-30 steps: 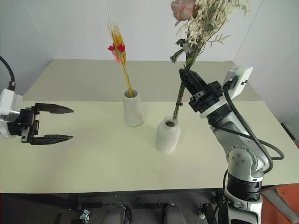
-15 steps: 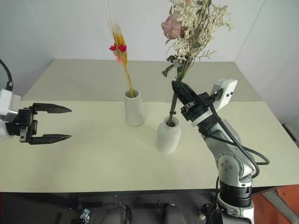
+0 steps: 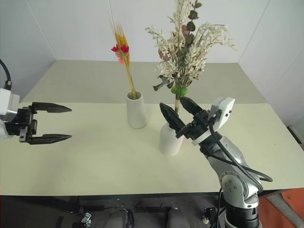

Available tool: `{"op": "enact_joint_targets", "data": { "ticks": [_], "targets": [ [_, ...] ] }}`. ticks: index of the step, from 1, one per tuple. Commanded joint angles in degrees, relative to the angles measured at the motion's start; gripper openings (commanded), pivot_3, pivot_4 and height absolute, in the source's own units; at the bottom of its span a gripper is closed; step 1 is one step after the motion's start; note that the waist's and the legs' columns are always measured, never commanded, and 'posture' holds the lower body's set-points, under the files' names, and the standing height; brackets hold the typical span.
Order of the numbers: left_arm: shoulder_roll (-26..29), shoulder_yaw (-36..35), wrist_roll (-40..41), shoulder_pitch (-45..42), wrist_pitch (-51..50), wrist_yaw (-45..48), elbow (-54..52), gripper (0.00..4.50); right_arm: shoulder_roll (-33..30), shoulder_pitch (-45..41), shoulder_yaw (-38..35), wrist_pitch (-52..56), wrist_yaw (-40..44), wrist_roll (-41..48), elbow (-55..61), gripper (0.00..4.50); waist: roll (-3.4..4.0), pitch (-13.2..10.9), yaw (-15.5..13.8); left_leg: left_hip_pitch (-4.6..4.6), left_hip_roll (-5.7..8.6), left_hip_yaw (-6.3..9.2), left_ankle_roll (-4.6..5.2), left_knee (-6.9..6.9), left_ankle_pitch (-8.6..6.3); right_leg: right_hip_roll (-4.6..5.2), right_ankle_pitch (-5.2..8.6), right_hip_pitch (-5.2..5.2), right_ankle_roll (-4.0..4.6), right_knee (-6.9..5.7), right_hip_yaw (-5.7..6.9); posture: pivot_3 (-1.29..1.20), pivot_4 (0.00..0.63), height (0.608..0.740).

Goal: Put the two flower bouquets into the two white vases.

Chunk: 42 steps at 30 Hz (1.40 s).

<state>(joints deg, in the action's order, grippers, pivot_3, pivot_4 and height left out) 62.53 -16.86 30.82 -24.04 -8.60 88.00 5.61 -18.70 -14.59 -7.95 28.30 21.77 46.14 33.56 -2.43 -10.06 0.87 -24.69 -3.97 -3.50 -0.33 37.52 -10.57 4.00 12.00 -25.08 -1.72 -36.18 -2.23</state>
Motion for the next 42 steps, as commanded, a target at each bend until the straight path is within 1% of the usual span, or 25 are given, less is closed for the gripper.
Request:
{"op": "enact_joint_targets", "data": {
  "ticks": [1,5,9,12,14,15,16,17,19,21,23,26,28,37,42],
  "targets": [
    [0.1,-0.17,-0.15,-1.33,1.25,0.12,0.37,4.27,-3.94,4.28,-1.61,0.19,2.12,0.17,5.18,4.48,0.0,0.0,-0.04,0.0,0.0,0.0,0.0,0.0,0.0,0.0,0.0,0.0,-0.01,0.01,0.0,0.0,0.15,0.74],
    [-0.61,0.38,-0.12,-2.11,1.59,0.15,1.1,4.27,-9.52,11.78,-4.54,0.42,7.58,4.91,8.63,4.48,-0.02,0.01,-0.33,-0.01,0.02,0.0,0.0,-0.04,0.0,0.04,0.02,0.02,0.02,0.06,0.02,0.0,0.15,0.74],
    [-1.08,1.13,-0.72,-2.93,2.11,-0.08,1.55,4.27,-14.46,19.39,-9.06,-1.1,11.39,3.21,10.17,4.48,-0.08,0.05,-0.25,0.09,0.0,0.01,0.0,-0.04,0.0,0.0,0.19,0.09,-0.24,0.02,0.02,0.0,0.15,0.74],
    [-1.12,1.18,-0.88,-3.12,2.15,-0.13,1.55,4.27,-18.93,25.4,-17.94,-2.51,17.41,3.54,8.11,4.48,-0.07,0.05,-0.29,0.1,0.01,0.0,0.0,-0.04,0.0,0.02,0.2,0.1,-0.24,0.04,0.0,0.0,0.15,0.74],
    [-1.07,1.07,-0.92,-3.17,2.07,-0.01,1.52,4.27,-21.85,29.06,-23.82,-3.28,22.9,4.21,5.95,4.48,-0.08,0.06,-0.35,0.09,0.02,0.0,0.0,-0.03,0.0,0.03,0.2,0.13,-0.25,0.07,0.01,0.0,0.15,0.74],
    [-1.02,0.98,-0.89,-3.17,1.99,0.04,1.51,4.27,-23.22,30.8,-26.7,-3.73,25.91,4.26,4.69,4.48,-0.08,0.06,-0.37,0.1,0.02,0.0,0.0,-0.03,0.0,0.02,0.19,0.13,-0.26,0.07,0.01,0.0,0.15,0.74],
    [-0.94,0.91,-0.89,-3.17,1.98,0.1,1.58,4.27,-25.55,33.19,-31.25,-4.99,31.09,3.08,1.68,4.48,-0.08,0.06,-0.38,0.11,0.02,0.0,0.0,-0.03,0.0,0.02,0.2,0.14,-0.27,0.07,0.01,0.0,0.15,0.74],
    [-0.86,0.85,-0.98,-3.14,2.06,0.14,1.73,4.27,-27.11,34.77,-34.2,-5.99,34.66,2.22,-0.46,4.48,-0.08,0.06,-0.43,0.14,0.02,0.01,0.0,-0.03,0.0,0.02,0.22,0.16,-0.3,0.07,0.01,0.0,0.15,0.74],
    [-0.69,0.65,-0.99,-3.0,2.05,0.19,1.79,4.27,-30.12,36.89,-39.37,-7.6,41.11,1.08,-5.35,4.48,-0.08,0.06,-0.4,0.29,0.02,0.01,0.0,-0.04,0.0,0.02,0.27,0.33,-0.32,0.11,0.02,0.0,0.15,0.74],
    [-0.52,0.29,-0.83,-2.71,1.75,0.08,1.67,4.27,-33.74,37.81,-44.78,-8.93,46.93,-0.41,-12.14,4.48,-0.08,0.06,-0.23,0.52,0.02,0.0,-0.01,-0.05,-0.01,0.04,0.44,0.56,-0.12,0.14,0.01,0.0,0.15,0.74],
    [-0.4,0.0,-0.75,-2.43,1.46,-0.15,1.55,4.27,-36.36,37.63,-48.07,-9.82,50.61,-1.48,-17.92,4.48,-0.08,0.06,-0.17,0.69,0.03,0.0,-0.02,-0.07,-0.02,0.07,0.49,0.75,-0.07,0.19,0.01,0.0,0.15,0.74],
    [-0.13,-0.72,-0.64,-1.5,1.13,-0.49,0.99,4.27,-39.86,37.43,-51.68,-11.23,55.54,-3.61,-25.52,4.48,-0.09,0.06,-0.16,0.88,0.03,-0.01,-0.02,-0.15,-0.02,0.09,0.5,0.87,-0.06,0.22,0.01,0.0,0.15,0.74],
    [-0.01,-1.33,-0.32,-0.77,0.77,-0.65,0.35,4.27,-41.36,37.14,-53.02,-11.75,57.35,-4.79,-28.04,4.48,-0.08,0.06,-0.13,0.9,0.07,-0.03,-0.02,-0.23,-0.02,0.13,0.51,0.85,-0.06,0.22,-0.01,0.0,0.15,0.74],
    [0.05,-2.94,0.18,0.92,-0.82,-1.63,-1.67,4.27,-43.0,33.85,-51.97,-11.27,59.16,-7.31,-30.17,4.48,-0.08,0.06,-0.16,0.92,0.11,-0.04,-0.03,-0.3,-0.02,0.16,0.54,0.83,-0.05,0.22,0.0,0.0,0.15,0.74],
    [0.38,-3.6,-0.21,1.29,-0.34,-1.59,-1.07,4.27,-42.72,32.77,-51.5,-11.14,59.52,-8.25,-30.23,4.48,-0.08,0.06,-0.16,0.92,0.11,-0.05,-0.03,-0.3,-0.02,0.17,0.54,0.83,-0.06,0.22,0.01,0.0,0.15,0.74]
  ]
}}
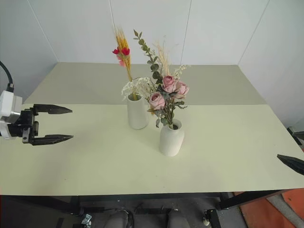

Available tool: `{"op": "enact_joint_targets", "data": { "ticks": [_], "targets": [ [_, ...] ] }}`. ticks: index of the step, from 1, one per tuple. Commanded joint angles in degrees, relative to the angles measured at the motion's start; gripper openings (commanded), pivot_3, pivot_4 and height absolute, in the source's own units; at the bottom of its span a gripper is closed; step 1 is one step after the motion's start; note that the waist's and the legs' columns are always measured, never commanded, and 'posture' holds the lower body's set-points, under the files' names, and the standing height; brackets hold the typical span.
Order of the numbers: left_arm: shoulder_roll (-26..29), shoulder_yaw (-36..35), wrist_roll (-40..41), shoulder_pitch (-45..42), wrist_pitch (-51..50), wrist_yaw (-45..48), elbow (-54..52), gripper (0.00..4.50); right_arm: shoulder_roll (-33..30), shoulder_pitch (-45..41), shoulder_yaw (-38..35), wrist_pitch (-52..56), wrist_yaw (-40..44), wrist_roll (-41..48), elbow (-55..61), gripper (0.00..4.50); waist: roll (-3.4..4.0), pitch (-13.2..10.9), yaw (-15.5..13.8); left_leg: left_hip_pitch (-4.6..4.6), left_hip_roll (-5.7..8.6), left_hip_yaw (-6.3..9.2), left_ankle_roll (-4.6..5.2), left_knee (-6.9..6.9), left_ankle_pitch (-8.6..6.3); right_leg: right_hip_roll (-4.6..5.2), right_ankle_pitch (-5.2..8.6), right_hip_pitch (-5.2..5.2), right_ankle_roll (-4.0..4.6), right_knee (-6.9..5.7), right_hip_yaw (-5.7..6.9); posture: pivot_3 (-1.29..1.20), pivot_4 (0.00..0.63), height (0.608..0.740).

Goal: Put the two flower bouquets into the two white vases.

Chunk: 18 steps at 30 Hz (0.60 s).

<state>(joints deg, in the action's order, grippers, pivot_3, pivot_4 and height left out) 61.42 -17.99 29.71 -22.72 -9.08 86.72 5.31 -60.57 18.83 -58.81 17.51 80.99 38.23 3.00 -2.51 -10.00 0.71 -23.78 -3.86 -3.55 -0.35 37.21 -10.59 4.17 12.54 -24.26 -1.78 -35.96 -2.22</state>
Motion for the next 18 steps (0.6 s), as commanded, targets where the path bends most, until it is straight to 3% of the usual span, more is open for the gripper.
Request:
{"op": "enact_joint_targets", "data": {
  "ticks": [1,18],
  "targets": [
    [1.49,-2.73,0.97,0.22,0.13,-0.43,-0.81,4.27,-0.66,-0.69,-0.67,-0.28,0.25,-0.46,0.55,4.48,0.0,0.0,0.01,0.0,0.01,0.0,0.0,0.0,0.0,0.0,0.0,0.0,0.0,0.0,0.0,0.0,0.15,0.74],
    [4.84,-6.08,1.31,3.25,-1.55,-0.74,-1.41,4.27,1.63,-2.52,3.55,1.07,-0.75,0.34,4.65,4.48,0.01,0.0,0.06,0.01,0.02,-0.05,-0.01,-0.09,0.0,0.05,0.02,-0.03,-0.01,0.03,-0.01,0.0,0.15,0.74]
  ]
}}
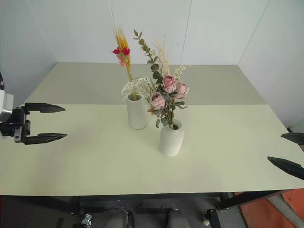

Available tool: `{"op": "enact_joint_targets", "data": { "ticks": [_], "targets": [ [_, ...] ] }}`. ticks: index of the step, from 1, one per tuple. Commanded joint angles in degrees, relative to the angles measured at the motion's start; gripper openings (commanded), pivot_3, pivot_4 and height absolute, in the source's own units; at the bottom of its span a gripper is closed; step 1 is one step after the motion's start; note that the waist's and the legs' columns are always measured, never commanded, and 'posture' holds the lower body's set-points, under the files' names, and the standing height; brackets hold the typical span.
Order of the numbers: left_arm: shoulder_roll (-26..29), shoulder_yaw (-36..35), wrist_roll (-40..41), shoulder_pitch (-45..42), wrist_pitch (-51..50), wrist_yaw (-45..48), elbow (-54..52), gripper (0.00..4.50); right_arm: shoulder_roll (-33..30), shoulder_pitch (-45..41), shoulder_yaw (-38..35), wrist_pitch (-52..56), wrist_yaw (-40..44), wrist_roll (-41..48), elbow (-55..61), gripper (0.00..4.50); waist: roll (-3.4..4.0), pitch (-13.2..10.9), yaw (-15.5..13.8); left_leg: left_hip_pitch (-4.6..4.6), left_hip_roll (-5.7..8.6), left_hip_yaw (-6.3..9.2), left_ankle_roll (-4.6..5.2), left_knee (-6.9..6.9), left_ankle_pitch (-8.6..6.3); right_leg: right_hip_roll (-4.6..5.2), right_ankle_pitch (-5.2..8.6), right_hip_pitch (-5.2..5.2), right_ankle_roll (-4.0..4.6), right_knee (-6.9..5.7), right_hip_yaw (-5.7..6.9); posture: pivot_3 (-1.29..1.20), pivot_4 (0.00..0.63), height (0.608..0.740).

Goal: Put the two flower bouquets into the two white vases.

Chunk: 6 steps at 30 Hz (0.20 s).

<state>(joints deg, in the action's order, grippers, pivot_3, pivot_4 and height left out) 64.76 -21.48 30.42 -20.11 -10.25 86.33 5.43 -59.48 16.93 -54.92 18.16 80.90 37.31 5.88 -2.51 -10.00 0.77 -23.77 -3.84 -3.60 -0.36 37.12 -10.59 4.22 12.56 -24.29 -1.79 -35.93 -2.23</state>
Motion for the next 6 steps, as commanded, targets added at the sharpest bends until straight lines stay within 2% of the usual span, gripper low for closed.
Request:
{"op": "enact_joint_targets", "data": {
  "ticks": [1,6],
  "targets": [
    [1.85,-3.16,1.51,0.79,-1.33,-0.19,-2.25,4.27,0.95,-0.57,0.01,-0.03,-0.55,1.13,2.57,4.48,0.0,0.0,-0.03,0.01,0.0,0.0,0.0,-0.01,0.0,0.0,0.0,0.0,0.0,0.0,0.0,0.0,0.15,0.74],
    [3.48,-3.52,2.04,-0.03,-2.2,1.49,0.19,4.27,2.03,-1.19,-0.08,2.42,-2.13,3.73,7.49,4.48,0.01,0.0,-0.05,0.01,0.01,-0.03,0.0,-0.03,0.0,0.04,0.0,-0.01,0.0,0.0,0.01,0.0,0.15,0.74]
  ]
}}
